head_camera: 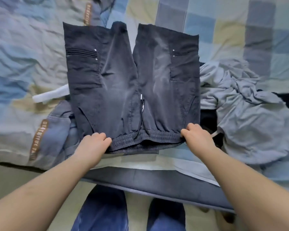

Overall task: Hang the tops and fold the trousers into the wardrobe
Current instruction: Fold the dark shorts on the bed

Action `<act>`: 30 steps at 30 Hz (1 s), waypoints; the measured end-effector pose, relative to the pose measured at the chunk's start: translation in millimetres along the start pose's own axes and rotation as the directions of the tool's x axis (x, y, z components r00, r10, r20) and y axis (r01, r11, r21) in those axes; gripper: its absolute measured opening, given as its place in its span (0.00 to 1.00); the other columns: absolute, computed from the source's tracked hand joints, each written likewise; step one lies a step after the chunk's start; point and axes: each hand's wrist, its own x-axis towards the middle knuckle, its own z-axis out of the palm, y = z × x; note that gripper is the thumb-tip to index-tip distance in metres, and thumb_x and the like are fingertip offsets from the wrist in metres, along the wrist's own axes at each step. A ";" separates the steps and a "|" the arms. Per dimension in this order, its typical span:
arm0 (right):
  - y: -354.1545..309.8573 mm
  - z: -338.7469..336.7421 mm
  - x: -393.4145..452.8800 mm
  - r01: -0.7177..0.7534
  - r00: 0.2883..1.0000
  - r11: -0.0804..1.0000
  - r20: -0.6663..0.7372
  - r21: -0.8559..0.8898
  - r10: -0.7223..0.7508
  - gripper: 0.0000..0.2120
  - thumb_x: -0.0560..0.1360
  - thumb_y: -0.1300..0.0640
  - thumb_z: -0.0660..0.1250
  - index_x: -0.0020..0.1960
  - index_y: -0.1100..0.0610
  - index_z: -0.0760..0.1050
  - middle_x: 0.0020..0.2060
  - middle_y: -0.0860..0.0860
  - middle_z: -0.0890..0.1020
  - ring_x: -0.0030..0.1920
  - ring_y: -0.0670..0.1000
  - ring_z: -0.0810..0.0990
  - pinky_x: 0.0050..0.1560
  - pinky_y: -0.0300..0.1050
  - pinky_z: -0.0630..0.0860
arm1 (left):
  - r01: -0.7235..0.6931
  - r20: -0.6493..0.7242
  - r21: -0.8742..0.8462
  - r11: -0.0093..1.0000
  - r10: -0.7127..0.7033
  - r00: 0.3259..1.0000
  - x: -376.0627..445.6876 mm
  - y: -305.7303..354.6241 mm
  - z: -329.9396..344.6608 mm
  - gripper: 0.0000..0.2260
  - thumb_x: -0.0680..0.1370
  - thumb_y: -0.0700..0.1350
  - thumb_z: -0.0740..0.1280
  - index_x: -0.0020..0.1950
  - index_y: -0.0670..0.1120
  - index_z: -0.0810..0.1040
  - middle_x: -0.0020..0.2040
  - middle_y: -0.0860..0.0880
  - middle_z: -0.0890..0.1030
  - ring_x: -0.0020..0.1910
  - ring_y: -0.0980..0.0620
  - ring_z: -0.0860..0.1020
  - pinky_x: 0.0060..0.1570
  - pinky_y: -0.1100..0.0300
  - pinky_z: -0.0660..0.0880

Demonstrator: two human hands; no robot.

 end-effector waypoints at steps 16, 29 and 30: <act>-71.6 29.3 4.2 0.078 0.932 0.996 0.352 0.046 -0.089 0.20 0.77 0.45 0.60 0.66 0.52 0.67 0.60 0.54 0.71 0.62 0.56 0.71 0.55 0.50 0.70 | 0.298 0.228 -0.470 0.831 -0.211 0.950 8.2 -3.3 56.3 0.19 0.76 0.49 0.67 0.65 0.50 0.70 0.62 0.48 0.73 0.61 0.46 0.72 0.57 0.52 0.73; -306.6 -9.3 95.9 0.249 0.907 0.788 0.149 0.562 -0.393 0.33 0.78 0.41 0.58 0.76 0.42 0.43 0.76 0.55 0.37 0.75 0.57 0.49 0.68 0.55 0.63 | 0.282 -0.054 -0.769 0.573 -0.498 0.865 100.9 -148.6 43.4 0.25 0.75 0.42 0.67 0.71 0.47 0.67 0.67 0.42 0.70 0.68 0.44 0.67 0.69 0.52 0.64; -314.0 -6.8 102.1 0.239 0.907 0.805 0.172 0.544 -0.385 0.32 0.78 0.41 0.58 0.76 0.41 0.44 0.76 0.55 0.34 0.76 0.56 0.47 0.67 0.55 0.64 | 0.286 -0.050 -0.764 0.578 -0.495 0.867 110.5 -158.0 41.5 0.26 0.75 0.42 0.67 0.73 0.47 0.65 0.69 0.43 0.68 0.70 0.44 0.65 0.70 0.53 0.62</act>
